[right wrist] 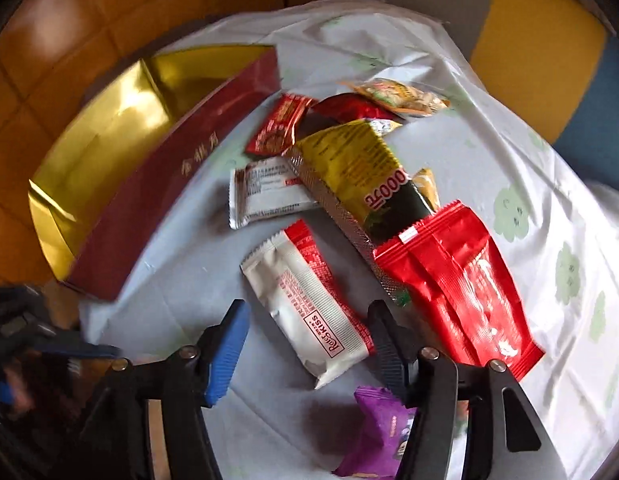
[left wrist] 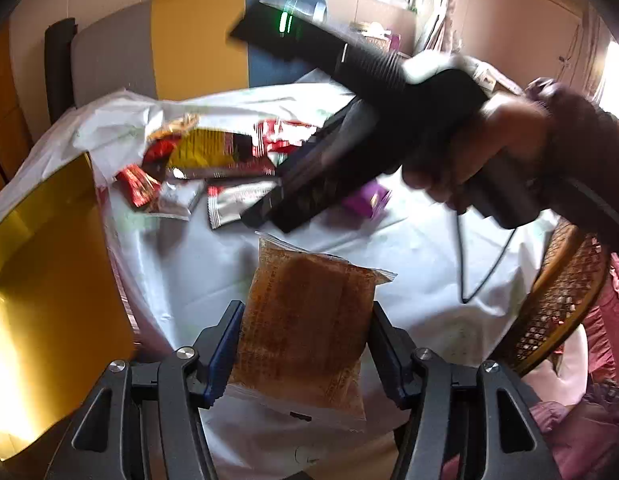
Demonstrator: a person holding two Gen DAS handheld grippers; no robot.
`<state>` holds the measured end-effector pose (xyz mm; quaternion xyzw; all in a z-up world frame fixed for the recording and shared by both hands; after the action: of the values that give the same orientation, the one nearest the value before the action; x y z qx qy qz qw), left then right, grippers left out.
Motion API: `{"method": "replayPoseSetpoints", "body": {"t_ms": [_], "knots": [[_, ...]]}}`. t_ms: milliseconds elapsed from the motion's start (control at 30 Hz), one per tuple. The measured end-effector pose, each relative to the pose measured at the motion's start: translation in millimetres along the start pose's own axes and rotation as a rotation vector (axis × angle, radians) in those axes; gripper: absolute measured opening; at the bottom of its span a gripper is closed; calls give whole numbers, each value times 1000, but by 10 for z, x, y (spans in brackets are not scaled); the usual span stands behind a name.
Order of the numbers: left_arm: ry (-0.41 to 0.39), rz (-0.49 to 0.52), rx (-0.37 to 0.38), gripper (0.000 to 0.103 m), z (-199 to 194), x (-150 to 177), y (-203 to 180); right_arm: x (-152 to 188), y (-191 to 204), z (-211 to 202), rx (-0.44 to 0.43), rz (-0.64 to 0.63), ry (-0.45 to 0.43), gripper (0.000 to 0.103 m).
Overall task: Organize snacks
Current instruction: 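Carry pastry bag into tin with left gripper while right grasps white cake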
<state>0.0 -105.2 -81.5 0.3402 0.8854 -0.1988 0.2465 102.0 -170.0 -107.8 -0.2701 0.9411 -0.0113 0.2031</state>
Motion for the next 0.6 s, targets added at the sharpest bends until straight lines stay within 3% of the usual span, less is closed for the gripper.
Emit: {"method": "replayPoseSetpoints", "body": {"t_ms": [67,133,267,400,500,600], "knots": [[-16,0,22,61,-135,-25,-5,11,16,21,22,-24,7,58],[-37,-15,50,61,-300,-49,33,26,-16,25,61,-25,-1,40],[-104,-97,84,61,-660,-111,253,81,-75,-1,56,0,-17,35],[-168,-233,13,61,-894,-208,719,124,-53,-25,82,4,-29,35],[-175,-364,-89,61,-925,-284,1178,157,-41,-39,69,25,-42,38],[-163,-458,-134,61,-859,-354,1514,163,-77,-20,52,51,-57,39]]}}
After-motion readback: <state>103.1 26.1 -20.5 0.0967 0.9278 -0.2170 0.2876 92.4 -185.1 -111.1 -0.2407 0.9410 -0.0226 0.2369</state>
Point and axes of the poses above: each gripper's, at about its wrist camera, not at the fingertips, and z roughly the way its jaws point, y to its left, x to its underside, the point moved 4 cm from there along z, roughly the way its jaws point, and after that the axes turned 10 degrees about x, right-handed, at the moved point
